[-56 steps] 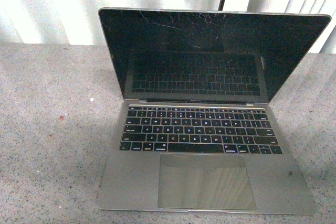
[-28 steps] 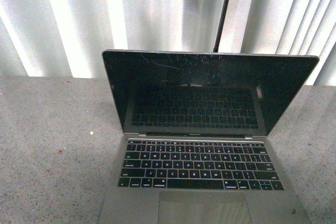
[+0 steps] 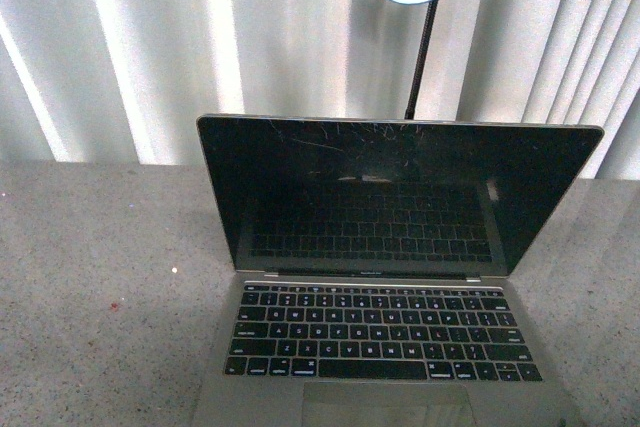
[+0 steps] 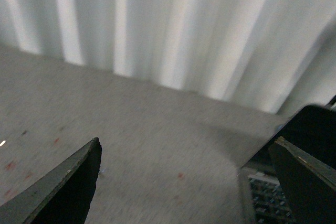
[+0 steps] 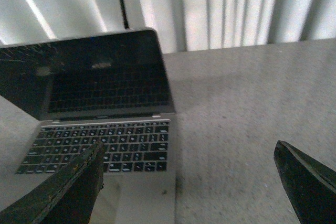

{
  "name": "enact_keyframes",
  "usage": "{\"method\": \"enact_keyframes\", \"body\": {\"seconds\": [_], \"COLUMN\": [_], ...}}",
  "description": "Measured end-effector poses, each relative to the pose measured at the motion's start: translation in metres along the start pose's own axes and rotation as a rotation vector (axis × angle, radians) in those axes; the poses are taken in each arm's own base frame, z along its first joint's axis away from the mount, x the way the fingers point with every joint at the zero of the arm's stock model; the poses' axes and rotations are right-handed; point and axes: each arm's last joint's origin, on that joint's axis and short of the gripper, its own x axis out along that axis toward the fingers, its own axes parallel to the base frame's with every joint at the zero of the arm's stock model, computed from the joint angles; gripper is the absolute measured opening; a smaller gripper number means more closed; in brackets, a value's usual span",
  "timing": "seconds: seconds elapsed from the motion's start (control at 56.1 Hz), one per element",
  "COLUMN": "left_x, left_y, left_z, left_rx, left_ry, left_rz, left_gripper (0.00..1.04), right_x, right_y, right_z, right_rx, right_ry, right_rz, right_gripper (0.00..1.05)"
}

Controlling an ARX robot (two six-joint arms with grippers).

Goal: Close laptop

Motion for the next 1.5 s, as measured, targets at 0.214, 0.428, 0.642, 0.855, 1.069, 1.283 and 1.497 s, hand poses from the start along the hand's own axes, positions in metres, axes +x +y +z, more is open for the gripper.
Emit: {"method": "enact_keyframes", "body": {"seconds": [0.214,0.428,0.642,0.855,1.069,1.283,1.497], "left_x": [0.092,0.154,0.192,0.218,0.223,0.22,0.214], "left_y": [-0.071,-0.141,-0.178,-0.185,-0.178,-0.172,-0.175], "left_z": [0.033,0.047,0.039,0.013,0.012,0.008,0.004], "left_rx": [0.256,0.425,0.56,0.719,0.81,0.839,0.85], "left_ry": [-0.012,0.003,0.06,0.216,0.287,0.327,0.353], "left_rz": [-0.364,-0.443,-0.414,-0.366,-0.362,-0.409,-0.494], "left_gripper": [0.98,0.98,0.98,0.64,0.25,0.04,0.04], "right_x": [0.067,0.126,0.147,0.166,0.188,0.211,0.228], "right_y": [-0.011,-0.034,-0.017,-0.003,0.011,0.026,0.039], "right_z": [0.053,0.082,0.101,0.093,0.092,0.096,0.094], "right_rx": [-0.274,-0.494,-0.673,-0.824,-0.912,-0.949,-0.966], "right_ry": [0.006,0.029,-0.007,0.003,0.031,0.047,0.083], "right_rz": [0.124,0.163,0.287,0.424,0.508,0.55,0.594], "right_gripper": [0.97,0.97,0.76,0.41,0.02,0.03,0.03]}}
